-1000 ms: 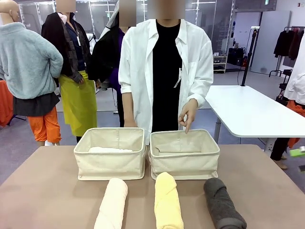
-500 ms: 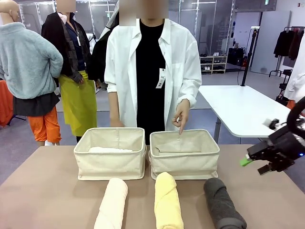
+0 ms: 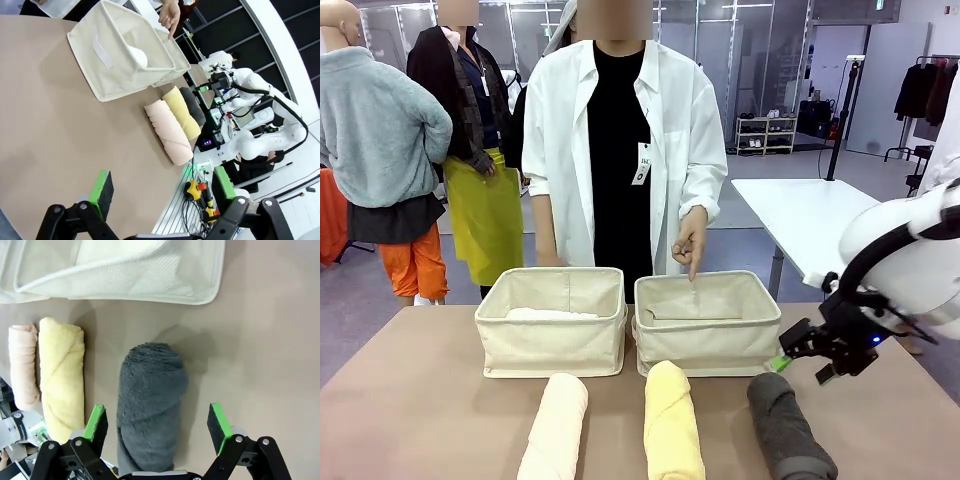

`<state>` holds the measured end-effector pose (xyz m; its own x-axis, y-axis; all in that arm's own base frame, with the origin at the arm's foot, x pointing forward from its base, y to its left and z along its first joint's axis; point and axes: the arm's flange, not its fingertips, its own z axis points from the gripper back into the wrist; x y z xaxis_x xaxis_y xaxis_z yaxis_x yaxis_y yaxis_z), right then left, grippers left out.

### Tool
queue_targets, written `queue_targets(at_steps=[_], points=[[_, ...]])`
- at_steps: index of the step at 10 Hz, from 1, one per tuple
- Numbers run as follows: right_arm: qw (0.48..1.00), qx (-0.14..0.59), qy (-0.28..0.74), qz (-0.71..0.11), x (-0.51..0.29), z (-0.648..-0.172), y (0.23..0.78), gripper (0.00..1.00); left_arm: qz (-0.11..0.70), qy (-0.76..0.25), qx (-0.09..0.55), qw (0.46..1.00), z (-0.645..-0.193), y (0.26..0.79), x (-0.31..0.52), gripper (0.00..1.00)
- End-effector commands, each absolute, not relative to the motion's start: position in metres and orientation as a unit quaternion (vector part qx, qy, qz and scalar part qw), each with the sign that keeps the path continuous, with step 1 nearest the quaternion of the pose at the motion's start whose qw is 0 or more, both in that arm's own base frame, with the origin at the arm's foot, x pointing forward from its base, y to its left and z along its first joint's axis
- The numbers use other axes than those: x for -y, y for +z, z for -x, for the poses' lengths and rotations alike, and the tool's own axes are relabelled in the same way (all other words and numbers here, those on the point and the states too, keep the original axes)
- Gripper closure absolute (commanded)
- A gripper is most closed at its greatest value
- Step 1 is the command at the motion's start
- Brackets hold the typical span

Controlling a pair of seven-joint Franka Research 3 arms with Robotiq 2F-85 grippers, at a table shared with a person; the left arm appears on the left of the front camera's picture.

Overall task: Divide the towels into two baskets.
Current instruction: Pick up one hotel-folded towel from the bottom of the table and place it in the Fabric basket indicated by the person.

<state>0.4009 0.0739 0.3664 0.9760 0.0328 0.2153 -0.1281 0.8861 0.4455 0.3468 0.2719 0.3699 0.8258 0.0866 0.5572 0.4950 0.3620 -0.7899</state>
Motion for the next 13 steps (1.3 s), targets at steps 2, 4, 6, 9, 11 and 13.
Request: queue_targets(at_steps=[2,4,6,9,11,13], points=[[0.975,0.087,0.024,-0.203,-0.108,-0.350,0.331,0.00,0.547,-0.134,0.266,0.783,-0.341,0.372,-0.271,0.00],[0.982,0.080,0.023,-0.171,-0.125,-0.344,0.314,0.00,0.547,-0.134,0.266,0.783,-0.341,0.372,-0.271,0.00],[0.983,0.079,0.028,-0.160,-0.136,-0.339,0.307,0.00,0.547,-0.134,0.266,0.783,-0.341,0.372,-0.271,0.00],[0.986,0.093,0.060,-0.124,-0.149,-0.337,0.310,0.28,0.547,-0.134,0.266,0.783,-0.341,0.372,-0.271,0.00],[0.987,0.087,0.065,-0.117,-0.152,-0.338,0.313,0.48,0.547,-0.134,0.266,0.783,-0.341,0.372,-0.271,0.00],[0.988,0.088,0.073,-0.101,-0.150,-0.341,0.323,0.67,0.547,-0.134,0.266,0.783,-0.341,0.372,-0.271,0.00]])
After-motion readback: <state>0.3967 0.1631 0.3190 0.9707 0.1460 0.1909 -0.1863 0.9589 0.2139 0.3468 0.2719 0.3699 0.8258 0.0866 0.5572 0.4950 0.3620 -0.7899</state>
